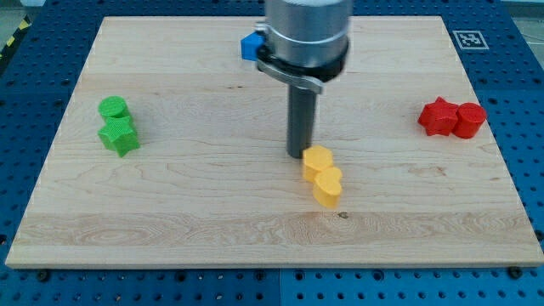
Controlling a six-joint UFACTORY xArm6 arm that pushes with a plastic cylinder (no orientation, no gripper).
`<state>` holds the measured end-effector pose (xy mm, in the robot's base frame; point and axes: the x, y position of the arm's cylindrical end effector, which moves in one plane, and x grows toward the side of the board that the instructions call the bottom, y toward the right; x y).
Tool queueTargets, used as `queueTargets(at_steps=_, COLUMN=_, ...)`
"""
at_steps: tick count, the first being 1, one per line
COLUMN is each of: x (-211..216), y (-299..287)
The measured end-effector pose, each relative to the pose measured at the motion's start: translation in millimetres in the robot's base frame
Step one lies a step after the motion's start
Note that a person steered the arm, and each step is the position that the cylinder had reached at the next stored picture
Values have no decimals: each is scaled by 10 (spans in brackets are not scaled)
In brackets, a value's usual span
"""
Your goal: Push the yellow heart towards the bottom right corner of the board
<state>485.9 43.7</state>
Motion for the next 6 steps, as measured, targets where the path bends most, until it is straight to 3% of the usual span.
queueTargets(at_steps=2, x=212, y=484)
queueTargets(at_steps=3, x=144, y=116)
queueTargets(at_steps=4, x=373, y=-276)
queueTargets(at_steps=5, x=778, y=-255)
queueTargets(at_steps=6, x=886, y=125)
